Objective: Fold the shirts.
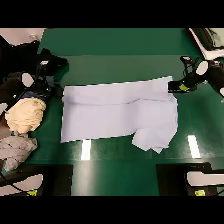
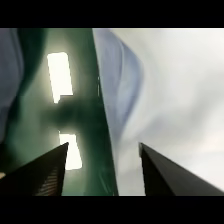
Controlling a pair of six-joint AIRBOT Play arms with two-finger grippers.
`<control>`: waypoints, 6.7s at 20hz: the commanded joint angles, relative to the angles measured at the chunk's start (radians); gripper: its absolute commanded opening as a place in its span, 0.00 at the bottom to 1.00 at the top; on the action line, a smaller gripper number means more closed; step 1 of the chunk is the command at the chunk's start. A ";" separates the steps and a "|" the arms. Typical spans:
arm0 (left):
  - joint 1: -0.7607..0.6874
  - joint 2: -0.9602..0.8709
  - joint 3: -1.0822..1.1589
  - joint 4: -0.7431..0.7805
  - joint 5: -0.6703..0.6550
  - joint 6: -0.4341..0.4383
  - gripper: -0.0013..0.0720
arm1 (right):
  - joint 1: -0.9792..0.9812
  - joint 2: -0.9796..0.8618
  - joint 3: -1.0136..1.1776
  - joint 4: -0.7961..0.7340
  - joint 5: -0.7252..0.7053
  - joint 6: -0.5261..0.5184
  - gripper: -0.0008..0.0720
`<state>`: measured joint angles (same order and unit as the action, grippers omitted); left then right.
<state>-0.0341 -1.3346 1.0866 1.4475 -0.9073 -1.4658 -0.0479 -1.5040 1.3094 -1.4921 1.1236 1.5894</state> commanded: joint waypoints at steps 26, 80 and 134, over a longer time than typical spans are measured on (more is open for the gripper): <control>0.000 0.354 -0.543 -0.223 -0.253 -0.071 0.40 | -0.024 0.305 -0.008 0.034 0.182 -0.001 0.55; -0.135 0.715 -0.393 -0.109 -0.134 -0.129 0.05 | -0.025 0.799 -0.464 0.077 0.224 0.103 0.03; -0.134 0.305 -0.308 -0.207 0.077 -0.281 0.05 | -0.407 -0.198 -0.144 0.686 0.203 -0.615 0.78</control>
<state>-0.1677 -1.0290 0.7780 1.2636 -0.8268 -1.7485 -0.4873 -1.6840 1.1671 -0.8165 1.3457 1.0004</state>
